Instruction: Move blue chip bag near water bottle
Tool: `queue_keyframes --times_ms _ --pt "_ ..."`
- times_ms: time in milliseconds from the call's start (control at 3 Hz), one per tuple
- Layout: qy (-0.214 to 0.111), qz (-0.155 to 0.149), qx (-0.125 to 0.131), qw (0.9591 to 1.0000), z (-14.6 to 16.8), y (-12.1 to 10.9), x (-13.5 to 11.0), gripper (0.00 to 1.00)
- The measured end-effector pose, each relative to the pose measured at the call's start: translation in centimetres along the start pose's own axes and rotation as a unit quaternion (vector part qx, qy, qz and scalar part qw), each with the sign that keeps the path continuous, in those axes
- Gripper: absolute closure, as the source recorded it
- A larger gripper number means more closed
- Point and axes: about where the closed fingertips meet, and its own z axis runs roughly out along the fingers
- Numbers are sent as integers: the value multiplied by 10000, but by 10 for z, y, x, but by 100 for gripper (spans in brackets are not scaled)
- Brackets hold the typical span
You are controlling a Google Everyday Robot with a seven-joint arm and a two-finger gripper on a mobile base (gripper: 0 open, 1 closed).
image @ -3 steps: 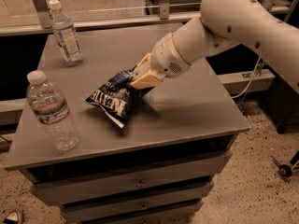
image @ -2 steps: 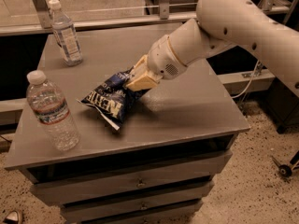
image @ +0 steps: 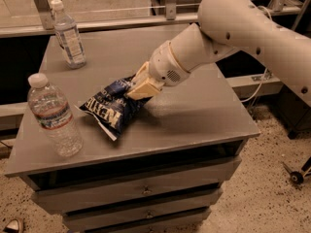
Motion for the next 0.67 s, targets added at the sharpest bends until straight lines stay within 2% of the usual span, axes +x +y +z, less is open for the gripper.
queue_keyframes --times_ms 333,667 --pt "10 28 -26 10000 1 1 0 21" --pt "21 63 52 10000 -6 -3 2 0"
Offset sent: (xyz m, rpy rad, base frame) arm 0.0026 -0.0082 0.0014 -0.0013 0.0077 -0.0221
